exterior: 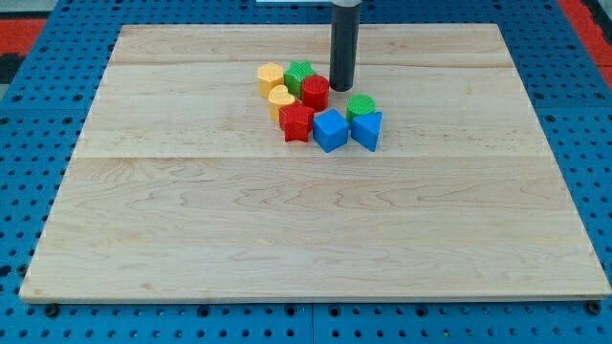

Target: Slightly move the green circle and blue triangle to the bottom right of the cube

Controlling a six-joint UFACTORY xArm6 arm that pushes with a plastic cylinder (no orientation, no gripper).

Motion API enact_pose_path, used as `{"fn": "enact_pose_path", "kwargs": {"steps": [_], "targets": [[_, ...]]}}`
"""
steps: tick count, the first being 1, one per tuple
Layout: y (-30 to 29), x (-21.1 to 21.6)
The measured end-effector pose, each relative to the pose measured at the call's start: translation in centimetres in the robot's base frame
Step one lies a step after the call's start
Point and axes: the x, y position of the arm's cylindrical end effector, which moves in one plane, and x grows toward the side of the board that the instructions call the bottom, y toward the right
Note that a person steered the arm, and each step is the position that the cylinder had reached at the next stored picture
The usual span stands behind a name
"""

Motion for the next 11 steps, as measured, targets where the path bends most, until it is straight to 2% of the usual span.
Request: {"fn": "enact_pose_path", "kwargs": {"steps": [1, 3, 8, 11], "targets": [[1.0, 1.0], [3.4, 6.3], [2.2, 4.8], [3.6, 9.2]]}}
